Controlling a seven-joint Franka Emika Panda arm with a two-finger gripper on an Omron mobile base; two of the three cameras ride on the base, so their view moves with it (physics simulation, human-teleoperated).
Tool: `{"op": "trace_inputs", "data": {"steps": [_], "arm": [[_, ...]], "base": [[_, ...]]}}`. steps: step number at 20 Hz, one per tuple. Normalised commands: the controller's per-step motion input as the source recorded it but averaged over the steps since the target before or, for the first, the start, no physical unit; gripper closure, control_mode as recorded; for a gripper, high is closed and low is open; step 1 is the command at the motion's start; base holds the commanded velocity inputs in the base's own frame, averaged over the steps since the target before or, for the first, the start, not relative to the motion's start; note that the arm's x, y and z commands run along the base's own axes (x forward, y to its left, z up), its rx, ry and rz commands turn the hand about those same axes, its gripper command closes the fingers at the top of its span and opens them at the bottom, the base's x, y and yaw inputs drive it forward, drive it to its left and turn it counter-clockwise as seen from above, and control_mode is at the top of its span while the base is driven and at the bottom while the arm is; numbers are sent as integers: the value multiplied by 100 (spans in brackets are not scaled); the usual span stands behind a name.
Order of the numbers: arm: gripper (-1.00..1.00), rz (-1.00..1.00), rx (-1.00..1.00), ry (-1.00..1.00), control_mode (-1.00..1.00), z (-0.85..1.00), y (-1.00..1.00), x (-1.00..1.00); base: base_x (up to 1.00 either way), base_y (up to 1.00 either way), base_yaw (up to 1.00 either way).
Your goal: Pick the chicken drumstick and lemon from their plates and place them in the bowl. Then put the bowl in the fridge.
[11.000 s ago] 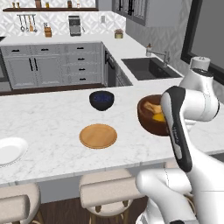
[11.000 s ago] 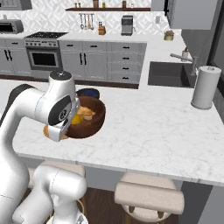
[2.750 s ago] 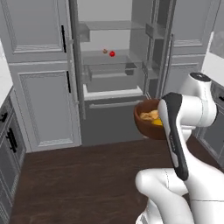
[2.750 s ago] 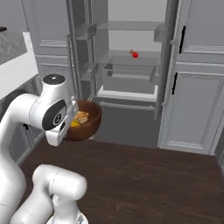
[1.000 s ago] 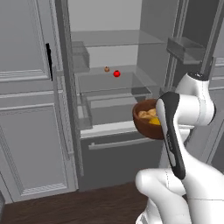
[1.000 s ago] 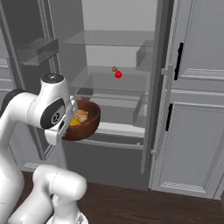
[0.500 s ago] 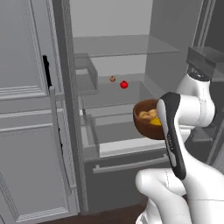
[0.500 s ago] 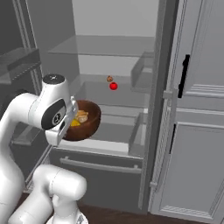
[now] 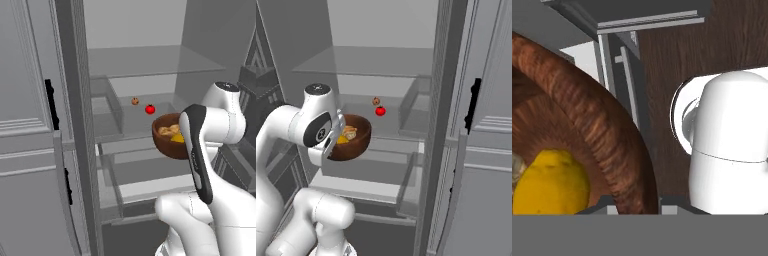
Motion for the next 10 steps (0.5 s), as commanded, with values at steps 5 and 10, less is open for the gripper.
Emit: {"op": "trace_inputs", "data": {"steps": [5,10], "arm": [[100,0,0,0,100,0,0,0],[100,0,0,0,100,0,0,0]], "base": [[64,0,0],[56,0,0]]}}
